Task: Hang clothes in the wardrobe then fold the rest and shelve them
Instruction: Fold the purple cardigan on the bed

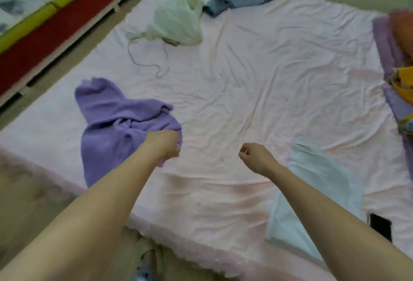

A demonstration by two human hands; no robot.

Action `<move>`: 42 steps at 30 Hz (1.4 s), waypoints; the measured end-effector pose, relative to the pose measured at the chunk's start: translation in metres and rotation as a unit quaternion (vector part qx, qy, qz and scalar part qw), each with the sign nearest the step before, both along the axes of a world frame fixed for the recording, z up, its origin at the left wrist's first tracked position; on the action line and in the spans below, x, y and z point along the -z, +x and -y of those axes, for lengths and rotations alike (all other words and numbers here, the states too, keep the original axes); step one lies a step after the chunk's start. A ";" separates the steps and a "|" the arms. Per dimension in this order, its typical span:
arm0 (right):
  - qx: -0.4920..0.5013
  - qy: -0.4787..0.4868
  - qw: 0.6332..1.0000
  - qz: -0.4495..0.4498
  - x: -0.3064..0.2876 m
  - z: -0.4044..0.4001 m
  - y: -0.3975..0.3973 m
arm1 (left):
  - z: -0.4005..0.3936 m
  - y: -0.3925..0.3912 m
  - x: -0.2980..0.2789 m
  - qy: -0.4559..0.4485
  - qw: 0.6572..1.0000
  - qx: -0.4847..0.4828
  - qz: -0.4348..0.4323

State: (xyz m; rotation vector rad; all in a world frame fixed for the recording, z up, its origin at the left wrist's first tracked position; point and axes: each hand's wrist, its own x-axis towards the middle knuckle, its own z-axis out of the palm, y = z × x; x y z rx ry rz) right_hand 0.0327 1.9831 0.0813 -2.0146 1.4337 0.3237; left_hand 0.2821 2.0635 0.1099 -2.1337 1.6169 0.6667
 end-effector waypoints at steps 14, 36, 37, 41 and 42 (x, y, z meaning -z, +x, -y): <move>-0.126 -0.039 0.991 0.018 0.112 -0.040 0.331 | -0.077 0.309 0.134 -0.064 0.938 -0.329 -0.090; 0.030 -0.007 0.938 0.345 -0.074 -0.024 0.315 | -0.045 0.279 -0.050 -0.155 0.873 -0.092 -0.454; 0.069 -0.014 0.927 0.369 -0.089 -0.020 0.299 | -0.047 0.272 -0.048 -0.132 0.893 -0.074 -0.424; 0.139 -0.052 0.900 0.410 -0.133 -0.008 0.248 | -0.047 0.233 -0.040 -0.135 0.917 -0.114 -0.359; 0.127 -0.065 0.907 0.396 -0.140 -0.006 0.239 | -0.045 0.226 -0.045 -0.158 0.912 -0.146 -0.349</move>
